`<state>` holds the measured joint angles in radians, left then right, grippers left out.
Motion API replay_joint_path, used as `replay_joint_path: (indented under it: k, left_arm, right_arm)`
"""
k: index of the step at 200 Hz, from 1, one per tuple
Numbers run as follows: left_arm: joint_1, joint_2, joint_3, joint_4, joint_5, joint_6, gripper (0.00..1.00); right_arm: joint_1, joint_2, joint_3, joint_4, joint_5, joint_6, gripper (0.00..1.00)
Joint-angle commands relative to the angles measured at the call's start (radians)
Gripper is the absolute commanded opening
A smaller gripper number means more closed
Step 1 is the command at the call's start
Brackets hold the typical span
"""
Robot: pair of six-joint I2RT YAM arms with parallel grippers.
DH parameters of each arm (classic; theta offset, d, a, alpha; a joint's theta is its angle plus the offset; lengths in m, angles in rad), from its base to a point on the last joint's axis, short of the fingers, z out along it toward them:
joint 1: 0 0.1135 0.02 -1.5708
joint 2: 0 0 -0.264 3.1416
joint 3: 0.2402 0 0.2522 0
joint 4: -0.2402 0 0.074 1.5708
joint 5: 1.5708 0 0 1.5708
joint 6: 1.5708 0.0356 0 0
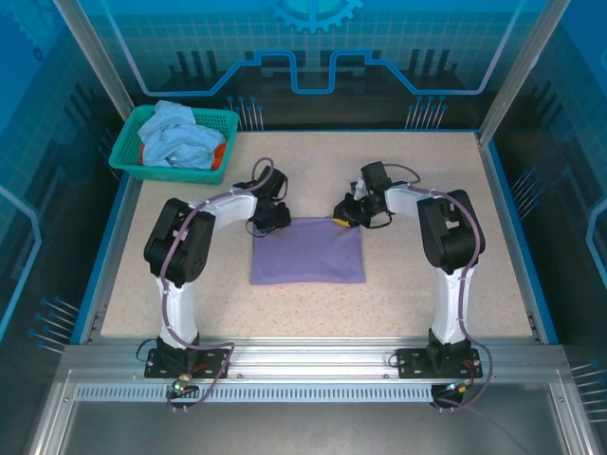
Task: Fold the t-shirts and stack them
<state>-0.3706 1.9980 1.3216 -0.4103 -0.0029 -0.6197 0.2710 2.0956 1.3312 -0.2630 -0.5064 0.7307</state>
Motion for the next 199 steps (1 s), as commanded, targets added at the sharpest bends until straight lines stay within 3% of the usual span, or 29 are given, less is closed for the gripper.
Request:
replay_joint_path:
  k: [1, 37, 58, 74, 93, 131, 174, 189, 199]
  left_arm:
    - [0.070, 0.004, -0.108, 0.018, -0.049, -0.054, 0.28]
    - [0.096, -0.118, -0.125, 0.024, -0.015, -0.037, 0.55]
    - [0.092, -0.251, -0.108, -0.016, -0.018, -0.029, 0.71]
    - [0.075, -0.367, -0.108, -0.040, -0.029, -0.013, 0.76]
    - [0.017, -0.471, -0.122, -0.070, -0.021, -0.020, 0.69]
    - [-0.176, -0.568, -0.308, 0.070, 0.093, -0.130, 0.35]
    - [-0.268, -0.501, -0.594, 0.376, 0.223, -0.328, 0.29]
    - [-0.268, -0.476, -0.662, 0.419, 0.220, -0.350, 0.28]
    - [-0.269, -0.469, -0.672, 0.347, 0.163, -0.329, 0.27]
  right_arm:
    - [-0.054, 0.031, -0.015, 0.001, -0.014, 0.016, 0.23]
    - [-0.085, -0.044, -0.048, 0.028, -0.050, -0.001, 0.34]
    - [-0.084, -0.192, -0.113, 0.068, -0.037, 0.001, 0.37]
    - [-0.066, -0.332, -0.206, 0.105, 0.007, 0.018, 0.40]
    - [0.021, -0.445, -0.294, 0.118, 0.037, 0.034, 0.38]
    - [0.240, -0.504, -0.485, 0.246, 0.096, 0.161, 0.22]
    - [0.352, -0.447, -0.632, 0.379, 0.120, 0.295, 0.16]
    - [0.351, -0.430, -0.657, 0.353, 0.123, 0.287, 0.16]
    - [0.330, -0.414, -0.662, 0.309, 0.107, 0.252, 0.16]
